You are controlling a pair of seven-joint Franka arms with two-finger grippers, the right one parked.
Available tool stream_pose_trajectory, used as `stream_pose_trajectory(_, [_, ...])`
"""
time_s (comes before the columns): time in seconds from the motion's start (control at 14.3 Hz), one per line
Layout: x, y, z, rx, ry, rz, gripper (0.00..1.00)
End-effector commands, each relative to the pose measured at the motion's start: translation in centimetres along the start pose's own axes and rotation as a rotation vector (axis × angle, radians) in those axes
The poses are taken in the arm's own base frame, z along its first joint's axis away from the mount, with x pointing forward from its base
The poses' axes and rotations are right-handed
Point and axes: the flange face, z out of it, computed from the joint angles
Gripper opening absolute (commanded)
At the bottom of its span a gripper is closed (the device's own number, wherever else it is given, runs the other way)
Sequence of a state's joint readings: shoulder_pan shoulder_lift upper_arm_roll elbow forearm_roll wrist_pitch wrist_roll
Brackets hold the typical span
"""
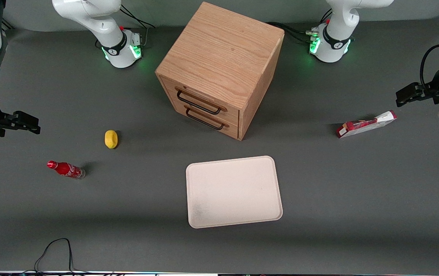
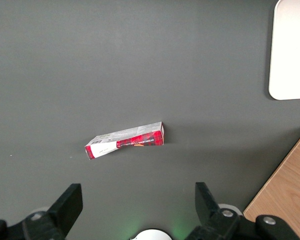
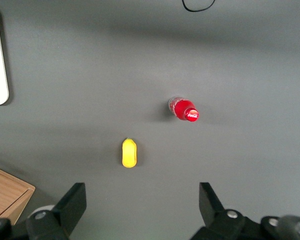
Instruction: Place red cookie box on tray
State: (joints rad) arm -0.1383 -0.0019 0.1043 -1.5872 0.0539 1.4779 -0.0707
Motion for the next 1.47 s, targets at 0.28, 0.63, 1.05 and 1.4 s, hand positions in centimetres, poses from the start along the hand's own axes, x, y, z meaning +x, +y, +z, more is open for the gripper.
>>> stream_pose_trajectory(0.28, [-1.6, -2.0, -0.5, -0.017, -0.091, 0.084, 1.00])
stream_pose_trajectory(0.63, [-3.8, -9.6, -0.8, -0.072, -0.115, 0.635, 0.99])
stream_pose_trajectory(1.05, [-7.5, -11.0, 0.9, -0.087, -0.021, 1.001, 0.98])
stream_pose_trajectory(1.4, [-9.6, -9.6, 9.9, -0.062, -0.019, 1.075, 0.98])
